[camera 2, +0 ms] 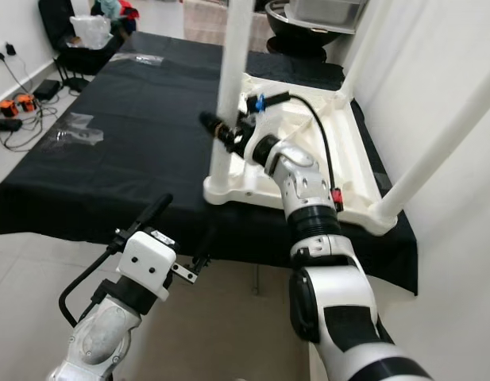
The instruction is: Building children table
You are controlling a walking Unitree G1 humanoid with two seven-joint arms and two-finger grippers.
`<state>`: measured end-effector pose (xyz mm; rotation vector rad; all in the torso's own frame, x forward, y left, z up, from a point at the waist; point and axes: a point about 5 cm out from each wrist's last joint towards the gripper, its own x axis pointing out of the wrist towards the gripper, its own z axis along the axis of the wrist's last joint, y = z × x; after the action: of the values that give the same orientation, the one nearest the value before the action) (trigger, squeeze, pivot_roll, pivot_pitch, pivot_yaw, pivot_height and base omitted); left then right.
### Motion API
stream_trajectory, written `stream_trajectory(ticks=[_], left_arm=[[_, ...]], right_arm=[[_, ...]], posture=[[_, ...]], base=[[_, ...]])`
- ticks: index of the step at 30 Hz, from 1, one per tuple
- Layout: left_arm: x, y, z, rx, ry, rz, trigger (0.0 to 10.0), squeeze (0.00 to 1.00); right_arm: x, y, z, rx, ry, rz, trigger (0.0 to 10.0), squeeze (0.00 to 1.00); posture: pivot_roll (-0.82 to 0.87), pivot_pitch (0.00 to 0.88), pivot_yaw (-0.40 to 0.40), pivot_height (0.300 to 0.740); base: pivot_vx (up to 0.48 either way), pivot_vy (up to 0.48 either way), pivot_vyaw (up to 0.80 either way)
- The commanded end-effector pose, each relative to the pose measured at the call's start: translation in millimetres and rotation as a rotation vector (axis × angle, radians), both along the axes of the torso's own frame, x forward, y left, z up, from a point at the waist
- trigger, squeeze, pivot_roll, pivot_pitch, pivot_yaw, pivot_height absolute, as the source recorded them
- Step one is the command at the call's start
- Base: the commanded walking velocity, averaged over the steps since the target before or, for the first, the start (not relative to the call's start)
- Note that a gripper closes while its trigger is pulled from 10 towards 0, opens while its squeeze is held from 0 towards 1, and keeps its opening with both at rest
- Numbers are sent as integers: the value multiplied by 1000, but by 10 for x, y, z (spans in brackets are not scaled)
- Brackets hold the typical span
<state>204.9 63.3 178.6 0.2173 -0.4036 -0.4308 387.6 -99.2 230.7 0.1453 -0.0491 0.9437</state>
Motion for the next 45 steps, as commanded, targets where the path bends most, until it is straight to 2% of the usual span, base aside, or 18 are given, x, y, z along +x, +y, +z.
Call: stream_trajectory(ticks=[1, 9, 10, 11, 12, 16, 19, 22, 23, 28, 29, 31, 32, 33, 37, 38, 41, 45], left_arm=[[-1, -4, -27, 8, 17, 0, 10000, 0], [-2, -5, -22, 6, 15, 1, 10000, 0], [-2, -4, -19, 5, 14, 2, 10000, 0], [-2, -4, -19, 5, 14, 2, 10000, 0], [-1, -5, -17, 5, 14, 3, 10000, 0], [-1, -7, -15, 4, 13, 4, 10000, 0], [-1, -7, -14, 3, 12, 5, 10000, 0], [-3, -10, -18, 3, 13, 5, 10000, 0], [-3, -10, -18, 3, 13, 5, 10000, 0], [2, -11, -22, 3, 11, 3, 10000, 0], [2, -11, -22, 3, 11, 3, 10000, 0], [3, -16, -21, 2, 10, 1, 10000, 0], [3, -16, -21, 2, 10, 1, 10000, 0], [4, -19, -22, 3, 9, 0, 10000, 0], [4, -20, -24, 3, 8, 0, 10000, 0], [4, -21, -25, 3, 9, 0, 10000, 0], [4, -21, -25, 3, 9, 0, 10000, 0], [8, -16, -30, 4, 11, 4, 10000, 0]], right_arm=[[-35, 116, -49, -2, 3, 95, 10000, 0], [-2, 204, -83, -46, -4, 87, 10000, 0], [8, 248, -79, -57, -13, 69, 7725, 0], [8, 248, -79, -57, -13, 69, 7725, 0], [30, 267, -88, -62, -7, 24, 0, 0], [80, 257, -100, -50, -4, -103, 0, 0], [90, 244, -97, -42, -4, -128, 0, 0], [176, 113, -66, -16, 20, -329, 0, 0], [176, 113, -66, -16, 20, -329, 0, 0], [272, -349, -78, -12, 107, -904, 0, 0], [272, -349, -78, -12, 107, -904, 0, 0], [228, -454, -92, -24, 106, -1062, 0, 0], [228, -454, -92, -24, 106, -1062, 0, 0], [184, -477, -98, -18, 104, -1136, 0, 0], [114, -493, -97, -6, 100, -1232, 0, 0], [44, -460, -94, 7, 108, -1298, 0, 0], [25, -445, -94, 9, 115, -1325, 0, 0], [-37, -371, -164, 13, 196, -1392, 0, 0]], posture=[[82, 73, -141, 740], [82, 74, -144, 740], [80, 76, -144, 740], [80, 76, -144, 740], [81, 76, -147, 740], [80, 75, -147, 740], [80, 75, -147, 740], [79, 72, -146, 740], [79, 72, -146, 740], [71, 60, -143, 740], [71, 60, -143, 740], [71, 60, -143, 740], [71, 60, -143, 740], [72, 55, -142, 740], [70, 53, -139, 740], [72, 50, -141, 740], [72, 50, -141, 740], [73, 54, -144, 740]], base=[[0, 0, 0], [0, 0, 0], [0, 0, 0], [0, 0, 0], [0, 0, 0], [0, 0, 0], [0, 0, 0], [0, 0, 0], [0, 0, 0], [0, 0, 0], [0, 0, 0], [0, 0, 0], [0, 0, 0], [0, 0, 0], [0, 0, 0], [0, 0, 0], [0, 0, 0], [0, 0, 0]])
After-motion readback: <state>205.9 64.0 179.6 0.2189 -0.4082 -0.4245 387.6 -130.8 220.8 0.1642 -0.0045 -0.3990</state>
